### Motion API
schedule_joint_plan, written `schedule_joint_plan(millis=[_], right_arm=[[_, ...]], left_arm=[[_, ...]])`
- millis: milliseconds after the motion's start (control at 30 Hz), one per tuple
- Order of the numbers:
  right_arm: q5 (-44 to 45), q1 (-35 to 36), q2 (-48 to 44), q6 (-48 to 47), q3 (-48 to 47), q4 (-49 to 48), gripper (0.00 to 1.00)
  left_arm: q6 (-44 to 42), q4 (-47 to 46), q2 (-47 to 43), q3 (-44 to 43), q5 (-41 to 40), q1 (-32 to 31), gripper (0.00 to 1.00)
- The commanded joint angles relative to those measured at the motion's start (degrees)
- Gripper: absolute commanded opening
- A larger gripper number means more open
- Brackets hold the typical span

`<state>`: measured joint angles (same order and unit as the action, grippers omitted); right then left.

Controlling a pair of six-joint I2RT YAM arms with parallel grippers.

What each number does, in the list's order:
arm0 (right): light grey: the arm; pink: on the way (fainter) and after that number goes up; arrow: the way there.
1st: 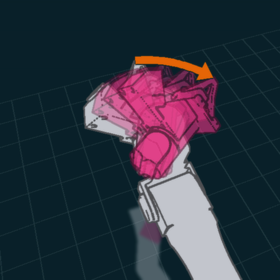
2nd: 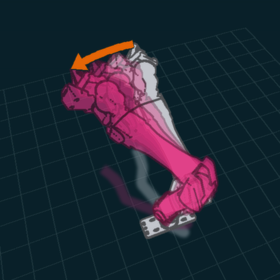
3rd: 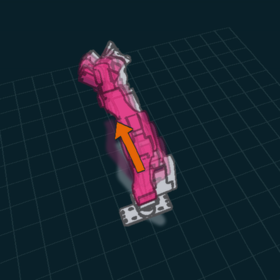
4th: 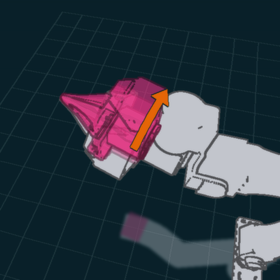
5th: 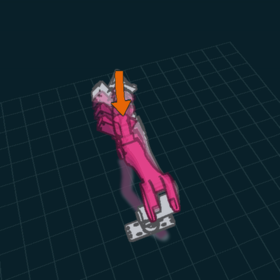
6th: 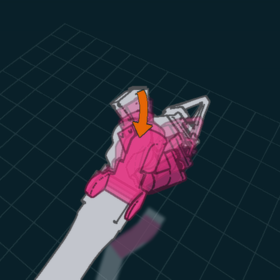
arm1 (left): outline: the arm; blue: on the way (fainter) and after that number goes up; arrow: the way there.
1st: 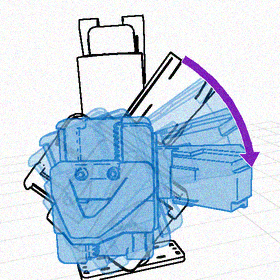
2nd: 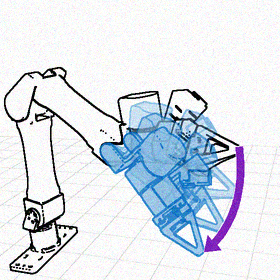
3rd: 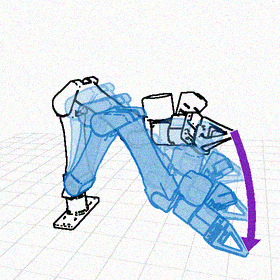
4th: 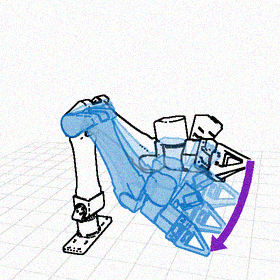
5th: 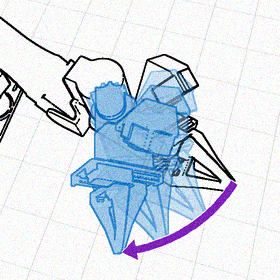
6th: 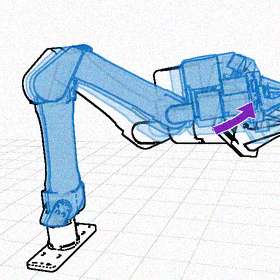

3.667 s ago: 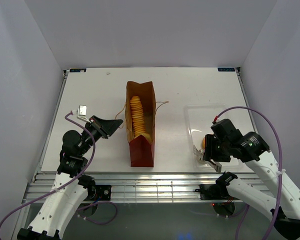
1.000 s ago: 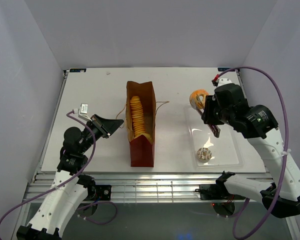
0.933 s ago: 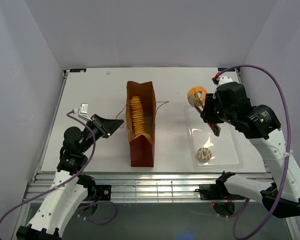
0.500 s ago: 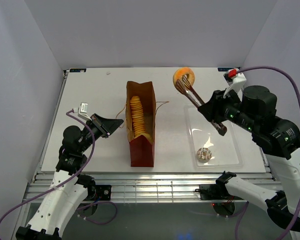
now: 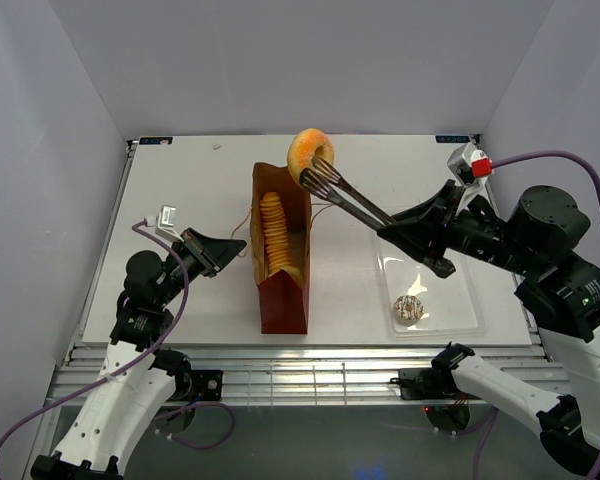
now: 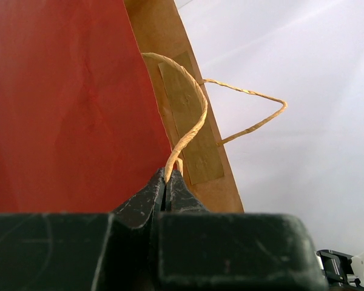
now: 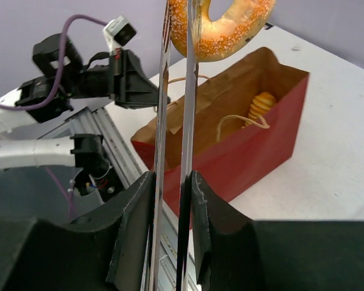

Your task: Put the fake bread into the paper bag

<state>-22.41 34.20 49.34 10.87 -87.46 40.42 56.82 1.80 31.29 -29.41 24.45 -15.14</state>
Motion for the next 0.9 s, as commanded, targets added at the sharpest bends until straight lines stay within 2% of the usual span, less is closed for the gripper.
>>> schedule_joint_plan(millis=[0, 133, 433, 767, 867], right_arm=[[-9.7, 0.0, -0.2, -1.5, 2.4, -7.2, 0.28], [-13.8, 0.1, -0.3, -0.9, 5.5, -8.2, 0.29], [-13.6, 0.0, 0.7, 0.5, 8.8, -8.5, 0.32], [-11.0, 0.0, 1.1, 0.8, 10.8, -8.4, 0.47], [-10.2, 0.0, 1.3, 0.8, 11.0, -8.1, 0.48]], left_arm=[[-0.7, 0.9, -0.6, -1.6, -0.3, -0.1, 0.00], [-0.6, 0.9, -0.7, -1.5, -0.3, -0.1, 0.00], [-0.4, 0.9, -1.1, -1.2, -0.4, -0.1, 0.00], [-0.3, 1.0, -1.7, -1.0, -0.3, -0.1, 0.00], [-0.2, 1.0, -1.8, -0.9, -0.4, -0.1, 0.00]])
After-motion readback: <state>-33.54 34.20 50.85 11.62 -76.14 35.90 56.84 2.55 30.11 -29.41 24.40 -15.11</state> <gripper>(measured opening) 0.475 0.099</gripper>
